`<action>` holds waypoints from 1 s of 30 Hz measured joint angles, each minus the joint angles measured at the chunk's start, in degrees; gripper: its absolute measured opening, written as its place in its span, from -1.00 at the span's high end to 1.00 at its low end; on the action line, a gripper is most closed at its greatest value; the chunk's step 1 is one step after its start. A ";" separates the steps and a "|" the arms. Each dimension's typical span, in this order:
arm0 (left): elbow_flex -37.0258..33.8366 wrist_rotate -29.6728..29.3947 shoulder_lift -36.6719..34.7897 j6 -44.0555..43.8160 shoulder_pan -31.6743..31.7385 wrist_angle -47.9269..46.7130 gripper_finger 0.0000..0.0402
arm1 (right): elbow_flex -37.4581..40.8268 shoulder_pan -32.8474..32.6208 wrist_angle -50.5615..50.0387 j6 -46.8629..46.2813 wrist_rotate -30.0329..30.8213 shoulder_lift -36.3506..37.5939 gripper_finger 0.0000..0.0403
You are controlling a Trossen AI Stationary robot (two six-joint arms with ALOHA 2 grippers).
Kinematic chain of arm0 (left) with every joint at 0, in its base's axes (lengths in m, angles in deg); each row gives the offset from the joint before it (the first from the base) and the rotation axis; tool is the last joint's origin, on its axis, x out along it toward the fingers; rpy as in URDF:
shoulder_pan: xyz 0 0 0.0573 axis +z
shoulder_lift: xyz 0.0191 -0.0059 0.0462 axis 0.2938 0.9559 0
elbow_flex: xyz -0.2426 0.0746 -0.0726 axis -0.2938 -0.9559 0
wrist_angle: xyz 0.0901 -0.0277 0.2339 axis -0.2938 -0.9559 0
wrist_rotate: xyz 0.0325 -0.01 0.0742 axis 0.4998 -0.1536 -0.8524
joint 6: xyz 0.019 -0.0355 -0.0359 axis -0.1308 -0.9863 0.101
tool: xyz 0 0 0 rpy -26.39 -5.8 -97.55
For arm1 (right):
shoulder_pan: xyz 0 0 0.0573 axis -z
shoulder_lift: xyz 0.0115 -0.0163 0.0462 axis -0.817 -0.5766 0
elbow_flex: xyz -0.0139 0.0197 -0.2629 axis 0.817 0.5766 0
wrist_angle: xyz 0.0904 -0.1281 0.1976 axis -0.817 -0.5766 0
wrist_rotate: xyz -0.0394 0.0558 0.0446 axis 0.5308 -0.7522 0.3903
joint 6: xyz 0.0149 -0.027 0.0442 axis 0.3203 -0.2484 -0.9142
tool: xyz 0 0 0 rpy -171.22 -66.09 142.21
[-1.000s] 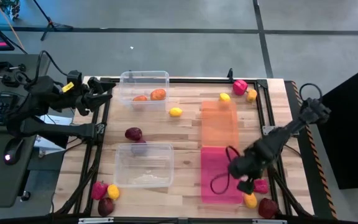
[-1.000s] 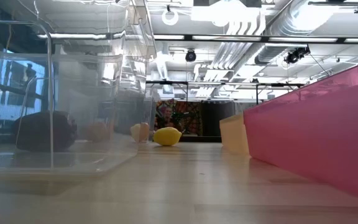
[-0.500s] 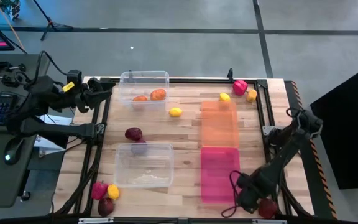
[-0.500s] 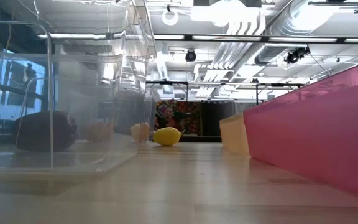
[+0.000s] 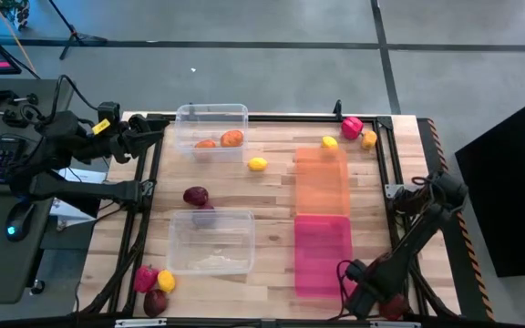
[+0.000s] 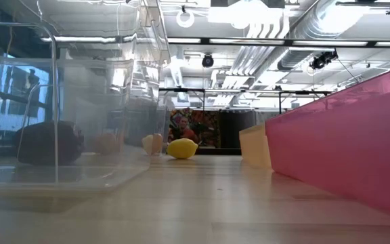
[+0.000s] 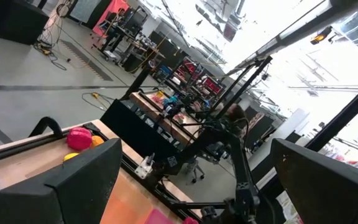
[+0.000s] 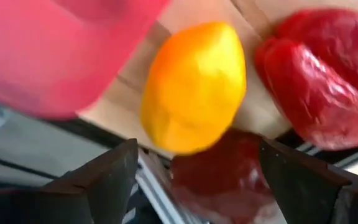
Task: Sort produce into baskets
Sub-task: Put the yellow lemon into the orange bin
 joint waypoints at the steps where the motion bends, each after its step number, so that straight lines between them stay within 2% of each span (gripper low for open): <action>1: 0.00 0.00 0.00 -0.01 -0.01 0.00 -0.98 | 0.00 0.00 0.37 -0.01 0.86 -0.28 -0.59; 18: 0.00 -1.47 0.00 -1.01 0.01 -0.09 -0.98 | 0.01 -0.09 2.41 0.62 3.38 -6.76 -0.55; 23: 0.00 -1.82 0.00 -0.95 0.00 -0.04 -0.98 | 0.04 -0.09 2.42 0.97 3.52 -6.98 -0.34; 30: 0.00 -1.97 0.02 -0.42 0.02 0.31 -0.98 | 0.03 -2.30 1.87 4.70 -0.50 -3.40 0.06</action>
